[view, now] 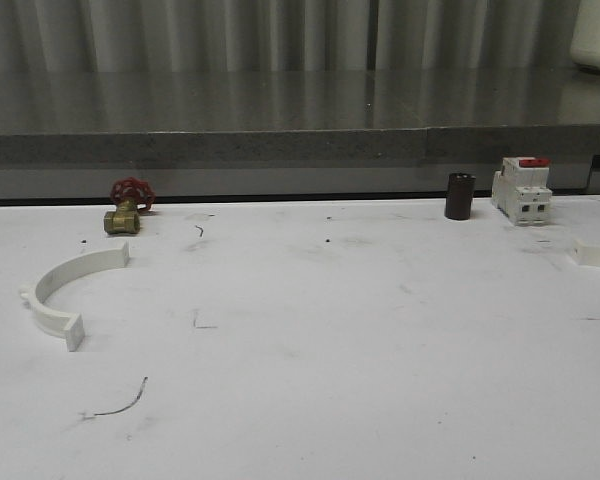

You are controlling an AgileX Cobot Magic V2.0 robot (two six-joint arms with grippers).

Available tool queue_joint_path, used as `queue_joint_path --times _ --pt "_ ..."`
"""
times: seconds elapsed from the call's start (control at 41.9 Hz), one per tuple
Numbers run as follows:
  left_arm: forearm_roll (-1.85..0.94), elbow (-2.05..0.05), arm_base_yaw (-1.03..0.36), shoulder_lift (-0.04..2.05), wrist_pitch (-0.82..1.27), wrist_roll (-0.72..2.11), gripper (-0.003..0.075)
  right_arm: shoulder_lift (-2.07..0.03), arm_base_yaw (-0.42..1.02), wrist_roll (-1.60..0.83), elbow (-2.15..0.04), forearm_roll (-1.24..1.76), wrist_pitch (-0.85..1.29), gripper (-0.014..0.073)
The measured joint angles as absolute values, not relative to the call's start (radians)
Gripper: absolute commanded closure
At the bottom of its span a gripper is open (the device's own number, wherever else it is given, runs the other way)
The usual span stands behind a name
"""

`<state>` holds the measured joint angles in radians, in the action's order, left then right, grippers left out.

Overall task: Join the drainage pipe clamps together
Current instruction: 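Move the left gripper down toward the clamp half nearest it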

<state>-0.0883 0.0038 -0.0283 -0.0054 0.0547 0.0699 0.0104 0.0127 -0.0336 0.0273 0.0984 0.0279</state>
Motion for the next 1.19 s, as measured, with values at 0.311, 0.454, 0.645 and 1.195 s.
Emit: queue_joint_path --times 0.311,0.454,0.645,1.195 --pt "-0.088 0.004 -0.028 -0.005 0.055 0.07 0.0741 0.01 0.013 -0.034 0.027 0.098 0.028 0.0662" --pt "-0.088 0.004 -0.028 -0.005 0.055 0.07 0.0741 0.01 0.013 -0.034 0.027 0.098 0.028 0.0662" --pt "-0.088 0.004 -0.028 -0.005 0.047 0.07 0.0741 0.01 0.013 -0.034 0.027 0.098 0.0 0.0662" --pt "-0.08 -0.419 -0.028 0.121 0.155 0.07 0.0741 -0.138 0.013 -0.034 -0.466 0.1 0.395 0.0662"
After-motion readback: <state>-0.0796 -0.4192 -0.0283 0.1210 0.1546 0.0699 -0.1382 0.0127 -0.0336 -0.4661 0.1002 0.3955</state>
